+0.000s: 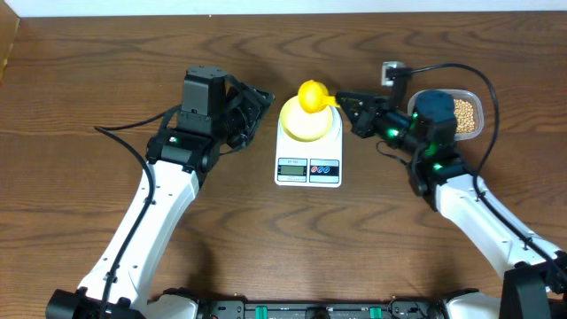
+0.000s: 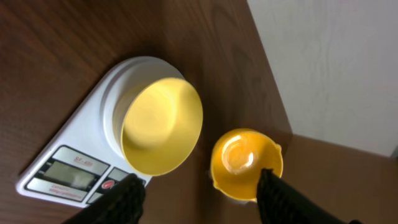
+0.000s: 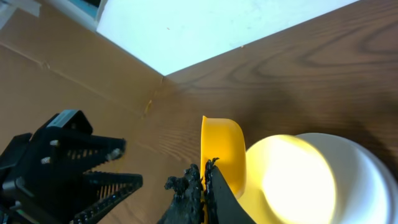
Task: Scoop item into bowl and weigh 50g on scale
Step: 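Carry the yellow scoop with the right gripper over to the soybean tub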
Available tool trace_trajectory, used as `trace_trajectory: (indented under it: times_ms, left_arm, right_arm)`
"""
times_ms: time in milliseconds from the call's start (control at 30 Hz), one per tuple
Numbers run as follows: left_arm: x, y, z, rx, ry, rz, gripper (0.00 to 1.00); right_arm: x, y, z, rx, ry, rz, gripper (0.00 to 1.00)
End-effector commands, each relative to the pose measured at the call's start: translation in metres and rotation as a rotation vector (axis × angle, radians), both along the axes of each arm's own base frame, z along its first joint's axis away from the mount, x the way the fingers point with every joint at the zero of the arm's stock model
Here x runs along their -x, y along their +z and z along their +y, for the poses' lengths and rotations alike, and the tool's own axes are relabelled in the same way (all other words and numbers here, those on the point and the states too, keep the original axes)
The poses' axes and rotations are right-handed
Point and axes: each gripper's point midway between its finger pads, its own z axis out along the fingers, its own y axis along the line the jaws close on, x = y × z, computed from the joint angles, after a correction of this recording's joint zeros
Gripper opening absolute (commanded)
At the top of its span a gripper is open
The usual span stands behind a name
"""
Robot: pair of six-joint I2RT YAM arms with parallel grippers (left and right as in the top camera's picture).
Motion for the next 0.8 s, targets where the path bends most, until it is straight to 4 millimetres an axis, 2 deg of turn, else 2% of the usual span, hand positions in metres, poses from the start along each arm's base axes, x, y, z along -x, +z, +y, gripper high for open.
trace_trajectory:
  times_ms: [0, 300, 600, 767]
  left_arm:
    - [-0.002, 0.012, 0.005, -0.008, -0.009, -0.037, 0.62]
    - [-0.001, 0.007, 0.011, -0.019, 0.008, -0.017, 0.63]
    - [-0.003, 0.006, 0.016, -0.043, 0.027, -0.024, 0.63]
    - [-0.006, 0.002, 0.025, -0.082, 0.067, -0.020, 0.63]
  right_arm:
    - [0.000, 0.011, -0.005, -0.014, 0.045, -0.026, 0.01]
    - [0.001, 0.009, -0.024, 0.002, 0.000, 0.021, 0.01]
    - [0.011, 0.020, -0.051, 0.114, -0.122, -0.003, 0.01]
    - [0.019, 0.029, -0.066, 0.175, -0.194, -0.023, 0.01]
